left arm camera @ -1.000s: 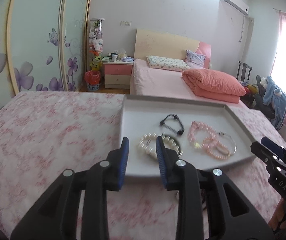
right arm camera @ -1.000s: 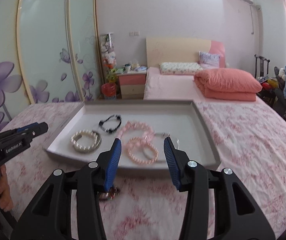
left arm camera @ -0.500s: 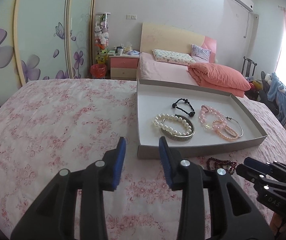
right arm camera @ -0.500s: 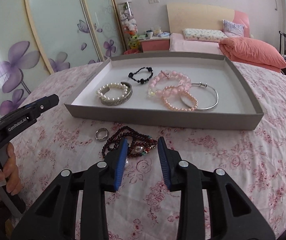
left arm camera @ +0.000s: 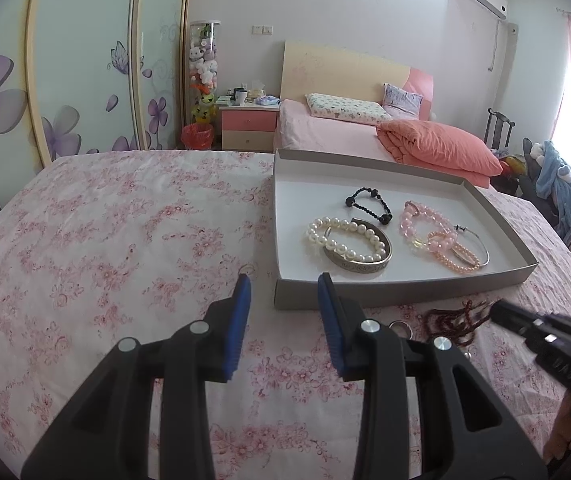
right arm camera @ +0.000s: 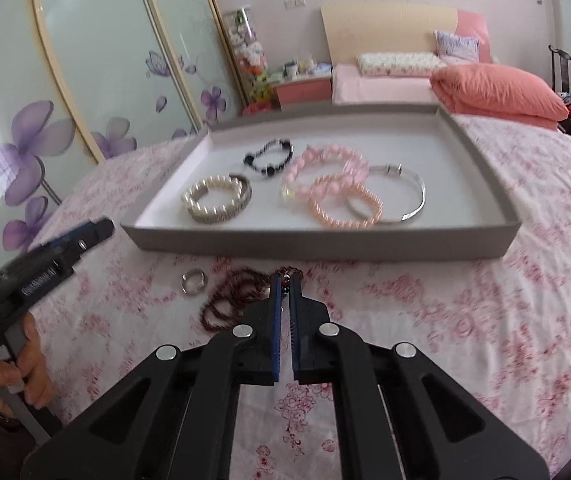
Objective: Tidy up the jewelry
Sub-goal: 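Grasp and lift the dark red beaded bracelet with the right tool while the left tool approaches the ring, then close the left tool on the silver ring while the right tool holds the beaded bracelet, then carry the ring and beaded bracelet with both tools over the gray tray, then lower the ring and beaded bracelet into the tray and open both tools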
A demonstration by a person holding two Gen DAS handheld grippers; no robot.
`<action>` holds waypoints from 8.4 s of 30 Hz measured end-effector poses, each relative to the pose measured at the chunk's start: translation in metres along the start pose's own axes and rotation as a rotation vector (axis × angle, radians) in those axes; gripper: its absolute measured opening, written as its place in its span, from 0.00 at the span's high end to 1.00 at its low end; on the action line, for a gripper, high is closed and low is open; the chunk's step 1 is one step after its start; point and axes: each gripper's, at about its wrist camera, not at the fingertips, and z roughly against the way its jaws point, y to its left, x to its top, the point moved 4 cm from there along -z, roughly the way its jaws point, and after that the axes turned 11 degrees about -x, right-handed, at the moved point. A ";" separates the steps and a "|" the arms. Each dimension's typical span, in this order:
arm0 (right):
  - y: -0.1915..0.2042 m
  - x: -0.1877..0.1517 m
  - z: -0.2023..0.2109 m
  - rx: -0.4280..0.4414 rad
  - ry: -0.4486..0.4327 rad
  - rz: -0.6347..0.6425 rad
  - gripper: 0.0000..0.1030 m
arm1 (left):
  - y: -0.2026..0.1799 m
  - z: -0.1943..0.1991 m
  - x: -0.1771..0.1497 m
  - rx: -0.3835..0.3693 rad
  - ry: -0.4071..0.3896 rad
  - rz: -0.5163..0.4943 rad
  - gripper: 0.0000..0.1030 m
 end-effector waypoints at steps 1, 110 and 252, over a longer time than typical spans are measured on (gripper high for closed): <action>-0.001 0.003 0.004 0.006 -0.015 -0.005 0.95 | 0.000 0.000 0.000 0.000 0.001 0.000 0.66; -0.075 -0.014 -0.015 -0.228 0.111 -0.015 0.90 | -0.062 -0.045 -0.038 0.006 0.250 -0.125 0.78; -0.020 0.082 0.005 -0.144 -0.272 -0.015 0.62 | -0.034 -0.050 0.072 -0.054 -0.082 -0.008 0.71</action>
